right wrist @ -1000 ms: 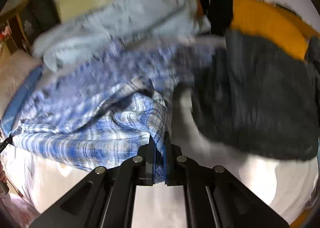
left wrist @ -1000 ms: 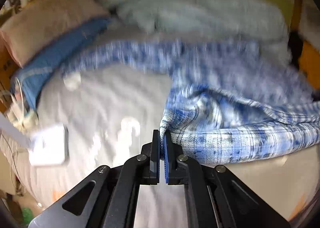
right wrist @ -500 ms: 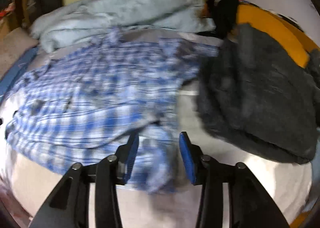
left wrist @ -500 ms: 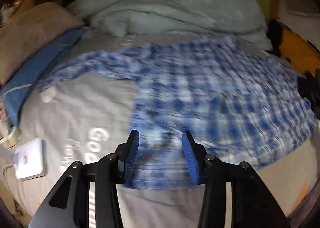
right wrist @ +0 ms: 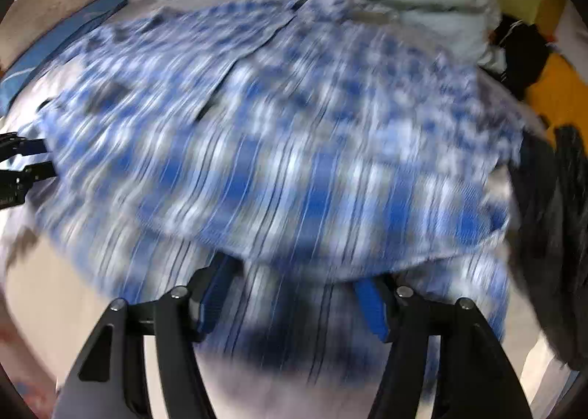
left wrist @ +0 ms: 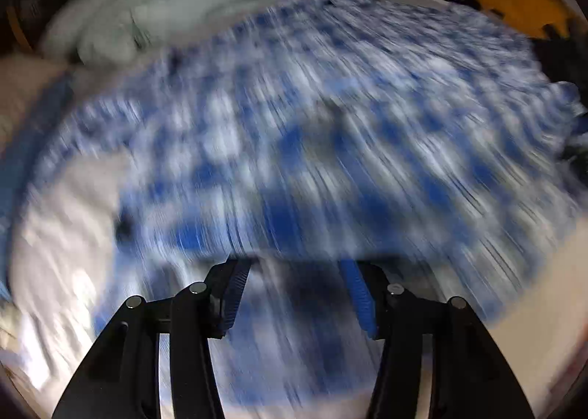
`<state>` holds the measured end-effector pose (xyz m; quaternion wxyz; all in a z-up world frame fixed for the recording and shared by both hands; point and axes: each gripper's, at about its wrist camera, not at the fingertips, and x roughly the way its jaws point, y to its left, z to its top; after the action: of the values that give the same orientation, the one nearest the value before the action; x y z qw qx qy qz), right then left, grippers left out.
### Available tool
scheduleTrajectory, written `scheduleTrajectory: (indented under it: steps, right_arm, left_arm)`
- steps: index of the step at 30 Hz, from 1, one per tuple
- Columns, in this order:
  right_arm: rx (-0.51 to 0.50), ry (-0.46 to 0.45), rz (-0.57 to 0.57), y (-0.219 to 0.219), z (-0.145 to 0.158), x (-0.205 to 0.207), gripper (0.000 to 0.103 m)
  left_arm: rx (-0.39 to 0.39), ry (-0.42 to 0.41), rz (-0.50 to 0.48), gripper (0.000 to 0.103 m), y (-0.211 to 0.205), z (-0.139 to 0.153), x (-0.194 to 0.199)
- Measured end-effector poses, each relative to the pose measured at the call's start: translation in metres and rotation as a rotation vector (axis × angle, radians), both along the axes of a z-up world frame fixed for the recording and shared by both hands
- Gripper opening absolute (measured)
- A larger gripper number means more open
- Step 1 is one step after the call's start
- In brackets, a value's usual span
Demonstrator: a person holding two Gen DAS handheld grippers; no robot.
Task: Fold large clothes
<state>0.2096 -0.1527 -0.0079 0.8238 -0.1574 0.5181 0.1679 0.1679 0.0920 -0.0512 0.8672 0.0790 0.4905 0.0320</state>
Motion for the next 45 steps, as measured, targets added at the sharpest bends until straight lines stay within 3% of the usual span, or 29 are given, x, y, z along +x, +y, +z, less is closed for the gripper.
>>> scheduleTrajectory:
  steps: [3,4,6,7,9,12,14,17,22,27,30,32,36,38,39,41,42,44,45]
  right_arm:
    - [0.013,-0.157,-0.122,-0.007,0.015,0.022,0.065]
    - [0.027,-0.211,-0.186,-0.015,0.023,0.027,0.072]
    - [0.067,-0.293,-0.294,-0.036,0.037,0.032,0.076]
    - [0.086,-0.314,-0.328,-0.046,0.042,0.032,0.08]
    - [0.111,-0.301,-0.355,-0.06,0.048,0.032,0.082]
    - [0.124,-0.296,-0.367,-0.079,0.059,0.024,0.083]
    - [0.136,-0.305,-0.377,-0.09,0.067,0.016,0.092]
    - [0.18,-0.292,-0.394,-0.111,0.08,0.0,0.094]
    - [0.279,-0.225,-0.436,-0.13,0.084,-0.006,0.096]
    - [0.274,-0.172,-0.439,-0.138,0.078,-0.012,0.096]
    - [0.273,-0.099,-0.396,-0.135,0.075,-0.019,0.096]
    - [0.205,-0.056,-0.365,-0.128,0.071,-0.025,0.095]
    - [0.169,-0.043,-0.345,-0.128,0.07,-0.04,0.087]
    - [0.179,0.018,-0.328,-0.128,0.059,-0.043,0.069]
    - [0.174,0.048,-0.316,-0.127,0.052,-0.044,0.065]
    - [0.127,0.093,-0.304,-0.125,0.035,-0.043,0.04]
    - [0.1,0.099,-0.313,-0.125,0.028,-0.042,0.032]
    - [0.071,0.09,-0.338,-0.129,0.019,-0.04,0.004]
    - [0.073,0.081,-0.347,-0.132,0.02,-0.04,0.004]
  left_arm:
    - [-0.048,-0.104,0.097,0.051,0.016,0.021,0.025]
    - [-0.066,-0.162,0.126,0.051,0.023,0.033,0.026]
    - [-0.048,-0.263,0.144,0.057,0.032,0.052,0.019]
    - [-0.025,-0.289,0.144,0.066,0.035,0.058,0.011]
    - [0.009,-0.291,0.141,0.071,0.041,0.064,0.0]
    - [-0.027,-0.285,0.151,0.072,0.049,0.069,-0.012]
    - [-0.052,-0.275,0.158,0.077,0.054,0.07,-0.02]
    - [-0.069,-0.279,0.188,0.083,0.062,0.072,-0.033]
    - [-0.295,-0.221,0.229,0.084,0.081,0.071,-0.047]
    - [-0.192,-0.226,0.161,0.084,0.054,0.072,-0.057]
    - [-0.198,-0.214,0.112,0.084,0.036,0.072,-0.07]
    - [-0.214,-0.201,0.092,0.084,0.026,0.071,-0.079]
    - [-0.163,-0.157,0.075,0.084,0.01,0.059,-0.092]
    - [-0.15,-0.117,0.081,0.084,0.008,0.047,-0.094]
    - [-0.15,-0.093,0.087,0.084,0.008,0.04,-0.093]
    - [-0.153,-0.042,0.108,0.084,0.012,0.027,-0.09]
    - [-0.151,-0.028,0.117,0.084,0.014,0.022,-0.089]
    - [-0.123,0.001,0.139,0.084,0.017,0.01,-0.086]
    - [-0.1,0.023,0.156,0.084,0.02,0.003,-0.084]
